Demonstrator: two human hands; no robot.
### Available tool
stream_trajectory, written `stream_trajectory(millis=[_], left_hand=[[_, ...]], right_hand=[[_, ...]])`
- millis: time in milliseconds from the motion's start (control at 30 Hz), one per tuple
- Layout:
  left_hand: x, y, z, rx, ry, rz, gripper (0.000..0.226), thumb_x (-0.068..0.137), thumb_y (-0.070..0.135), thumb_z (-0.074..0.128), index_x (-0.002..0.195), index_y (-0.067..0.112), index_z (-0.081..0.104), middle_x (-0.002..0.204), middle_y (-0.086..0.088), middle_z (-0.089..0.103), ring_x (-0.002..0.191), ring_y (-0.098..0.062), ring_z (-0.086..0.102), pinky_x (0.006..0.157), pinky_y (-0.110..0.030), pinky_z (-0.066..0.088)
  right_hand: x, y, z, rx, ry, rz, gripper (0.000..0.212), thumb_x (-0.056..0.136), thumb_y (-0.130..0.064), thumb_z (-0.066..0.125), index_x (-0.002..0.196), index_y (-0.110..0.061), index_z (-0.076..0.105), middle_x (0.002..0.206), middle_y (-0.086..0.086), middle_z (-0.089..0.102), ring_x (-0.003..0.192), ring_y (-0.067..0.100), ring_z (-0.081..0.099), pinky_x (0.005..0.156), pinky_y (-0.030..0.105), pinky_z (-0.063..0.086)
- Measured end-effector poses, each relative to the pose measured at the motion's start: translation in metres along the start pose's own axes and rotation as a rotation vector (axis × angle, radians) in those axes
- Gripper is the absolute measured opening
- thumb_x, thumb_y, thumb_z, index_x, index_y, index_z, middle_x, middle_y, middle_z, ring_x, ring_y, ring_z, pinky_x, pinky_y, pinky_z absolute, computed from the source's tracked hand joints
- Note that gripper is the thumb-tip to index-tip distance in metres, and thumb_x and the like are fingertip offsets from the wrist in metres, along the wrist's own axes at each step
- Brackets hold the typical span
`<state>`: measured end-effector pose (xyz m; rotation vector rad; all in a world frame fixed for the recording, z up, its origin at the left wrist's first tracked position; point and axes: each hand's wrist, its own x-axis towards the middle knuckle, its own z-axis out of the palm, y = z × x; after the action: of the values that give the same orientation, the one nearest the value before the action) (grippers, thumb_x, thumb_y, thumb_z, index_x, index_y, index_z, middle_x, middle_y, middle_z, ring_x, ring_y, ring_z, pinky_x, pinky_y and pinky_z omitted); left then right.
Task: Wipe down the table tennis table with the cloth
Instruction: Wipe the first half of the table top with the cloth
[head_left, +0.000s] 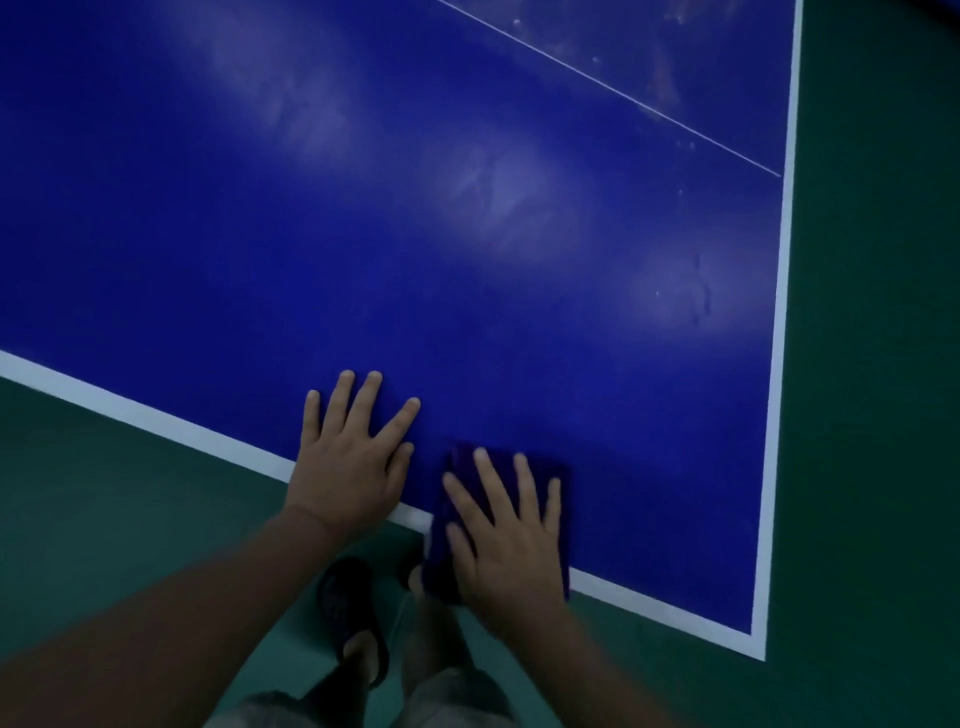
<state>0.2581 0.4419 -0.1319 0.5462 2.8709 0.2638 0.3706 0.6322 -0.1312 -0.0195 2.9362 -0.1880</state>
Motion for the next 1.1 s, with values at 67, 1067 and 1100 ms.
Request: stream_trajectory(millis=[67,1067,1100], left_hand=[[-0.004,0.001,0.001,-0.010,0.007,0.017,0.058,0.099,0.051,0.025,0.151,0.032,0.042,0.161,-0.016,0.031,0.151,-0.040,0.019,0.120,-0.062,0.015],[-0.015,0.061,0.018,-0.047,0.027,0.001,0.052,0.096,0.046,0.034,0.136,0.027,0.060,0.150,-0.016,0.045,0.143,-0.046,0.031,0.114,-0.070,0.022],[-0.012,0.063,0.017,-0.042,0.017,-0.001,0.052,0.096,0.046,0.034,0.136,0.026,0.060,0.150,-0.016,0.045,0.143,-0.045,0.030,0.114,-0.070,0.021]], right_hand=[[-0.019,0.032,-0.005,-0.020,-0.056,-0.104,0.053,0.103,-0.059,0.023,0.155,-0.052,0.014,0.169,-0.014,0.007,0.154,0.029,0.015,0.118,0.064,0.010],[-0.021,0.093,-0.013,-0.004,-0.027,-0.172,0.051,0.103,-0.057,0.029,0.153,-0.050,0.027,0.168,-0.012,0.016,0.153,0.030,0.019,0.118,0.064,0.015],[-0.015,0.115,-0.018,-0.016,-0.031,-0.205,0.050,0.102,-0.056,0.031,0.152,-0.051,0.030,0.168,-0.012,0.015,0.153,0.030,0.022,0.117,0.064,0.016]])
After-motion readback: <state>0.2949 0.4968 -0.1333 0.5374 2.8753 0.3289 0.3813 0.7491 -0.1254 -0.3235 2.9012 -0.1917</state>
